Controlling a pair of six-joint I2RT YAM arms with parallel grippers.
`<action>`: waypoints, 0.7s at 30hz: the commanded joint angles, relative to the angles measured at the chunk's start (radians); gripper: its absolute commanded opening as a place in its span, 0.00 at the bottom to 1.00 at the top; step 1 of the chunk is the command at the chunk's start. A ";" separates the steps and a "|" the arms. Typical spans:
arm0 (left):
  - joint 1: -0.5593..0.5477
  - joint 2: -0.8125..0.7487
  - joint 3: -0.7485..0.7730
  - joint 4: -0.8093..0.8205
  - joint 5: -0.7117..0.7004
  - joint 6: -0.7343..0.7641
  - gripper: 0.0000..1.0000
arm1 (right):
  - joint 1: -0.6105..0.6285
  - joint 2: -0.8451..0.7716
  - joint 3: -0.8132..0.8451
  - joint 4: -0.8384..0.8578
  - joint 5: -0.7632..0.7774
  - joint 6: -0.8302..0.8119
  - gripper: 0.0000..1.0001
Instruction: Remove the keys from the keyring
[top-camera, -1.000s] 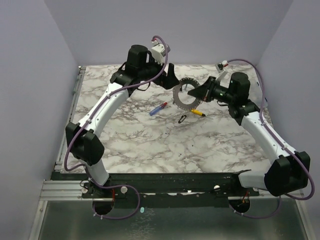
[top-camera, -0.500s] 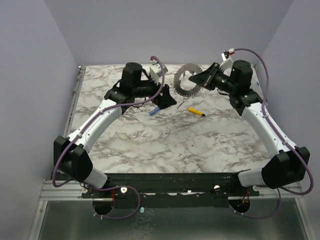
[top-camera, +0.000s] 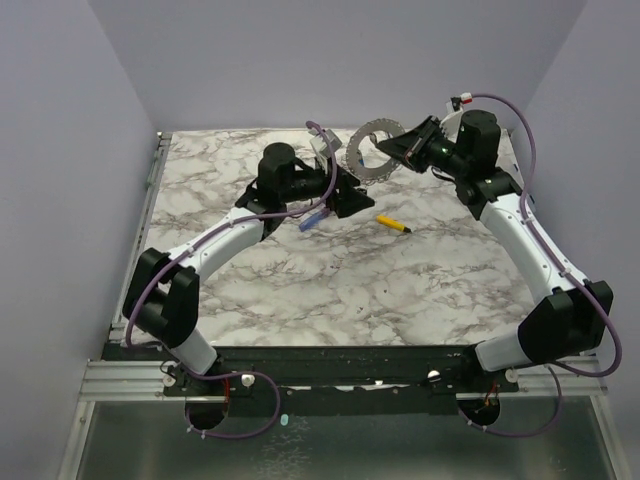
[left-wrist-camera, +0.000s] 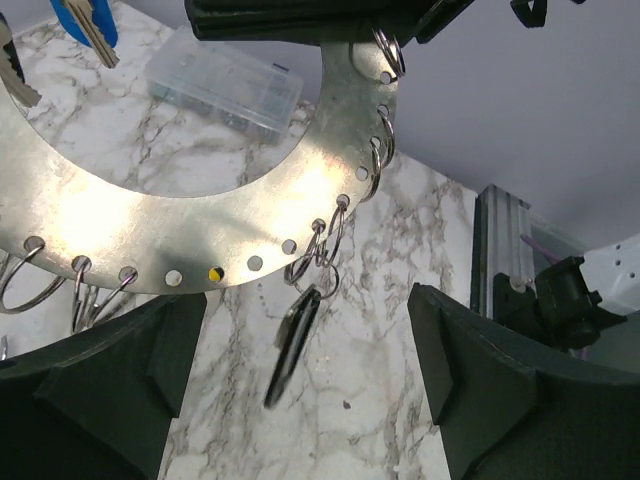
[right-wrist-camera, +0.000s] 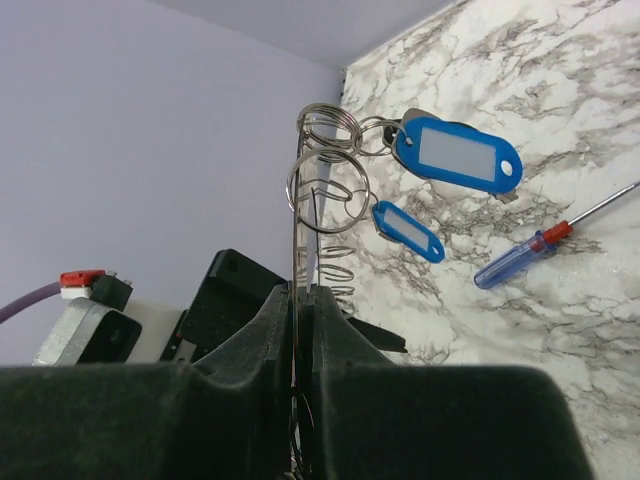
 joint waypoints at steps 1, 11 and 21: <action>0.002 0.057 -0.089 0.504 0.039 -0.259 0.89 | -0.002 0.013 0.055 -0.028 0.068 0.088 0.01; -0.003 0.111 -0.141 0.758 -0.010 -0.402 0.75 | -0.003 0.020 0.053 -0.030 0.079 0.140 0.01; -0.040 0.146 -0.153 0.770 -0.039 -0.388 0.64 | -0.006 0.016 0.055 -0.017 0.056 0.165 0.01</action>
